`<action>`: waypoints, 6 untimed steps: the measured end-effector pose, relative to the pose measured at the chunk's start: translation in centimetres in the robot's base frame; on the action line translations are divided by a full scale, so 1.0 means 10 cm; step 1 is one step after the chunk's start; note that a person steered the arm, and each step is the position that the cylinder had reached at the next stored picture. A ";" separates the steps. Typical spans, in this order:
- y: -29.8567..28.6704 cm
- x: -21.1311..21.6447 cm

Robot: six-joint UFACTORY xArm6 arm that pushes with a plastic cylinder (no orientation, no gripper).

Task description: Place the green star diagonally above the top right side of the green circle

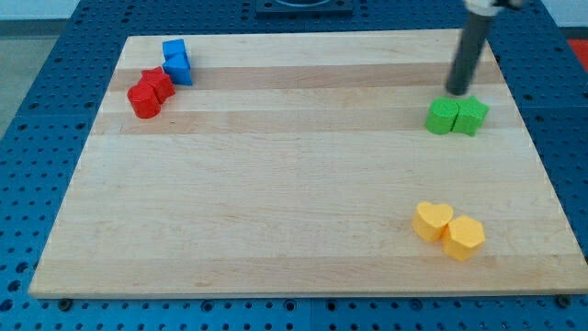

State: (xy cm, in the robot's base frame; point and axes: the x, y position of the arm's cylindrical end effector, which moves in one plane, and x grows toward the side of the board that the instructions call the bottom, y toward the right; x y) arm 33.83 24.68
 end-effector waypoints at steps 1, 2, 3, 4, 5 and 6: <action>0.14 0.41; 0.38 0.61; -0.16 0.54; -1.02 0.39; -1.81 0.34; -1.99 0.01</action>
State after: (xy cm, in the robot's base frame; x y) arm 33.92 4.82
